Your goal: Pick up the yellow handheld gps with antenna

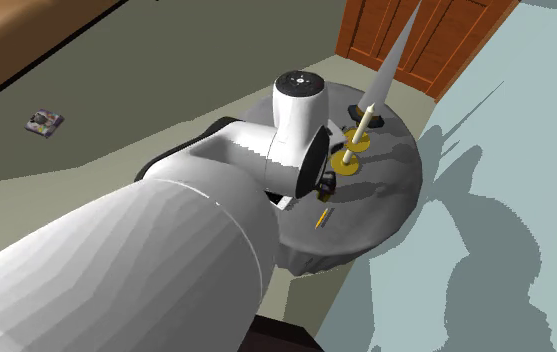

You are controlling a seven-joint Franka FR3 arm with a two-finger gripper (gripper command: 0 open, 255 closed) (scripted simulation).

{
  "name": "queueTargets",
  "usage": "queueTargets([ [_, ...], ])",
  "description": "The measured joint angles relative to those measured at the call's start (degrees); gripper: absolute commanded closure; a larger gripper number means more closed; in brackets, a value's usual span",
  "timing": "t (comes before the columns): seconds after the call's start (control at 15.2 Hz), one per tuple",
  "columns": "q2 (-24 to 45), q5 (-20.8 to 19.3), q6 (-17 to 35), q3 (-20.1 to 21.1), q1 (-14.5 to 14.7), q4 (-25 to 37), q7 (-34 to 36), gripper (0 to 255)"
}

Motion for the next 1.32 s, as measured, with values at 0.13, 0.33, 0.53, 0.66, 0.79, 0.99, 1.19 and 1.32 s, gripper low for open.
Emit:
queueTargets([
  [0.13, 4.33, -0.60, 0.73, -0.56, -0.09, 3.78, 0.47, 0],
  [0.33, 10.54, -1.20, 1.19, -1.45, -0.56, 9.77, 0.62, 0],
  [0.53, 17.35, -1.51, 0.86, -2.25, -1.10, 17.22, 0.62, 0],
  [0.66, 20.03, -1.64, 0.93, -2.55, -1.20, 19.89, 0.83, 0],
  [0.79, 21.75, -1.67, 1.48, -2.65, -1.40, 21.11, 0.78, 0],
  [0.99, 23.94, -1.69, 2.36, -2.68, -1.40, 22.43, 1.00, 0],
  [1.19, 25.15, -1.76, 3.41, -2.74, -1.43, 22.58, 1.17, 255],
  [1.32, 25.22, -1.79, 3.75, -2.73, -1.37, 22.36, 1.26, 255],
])
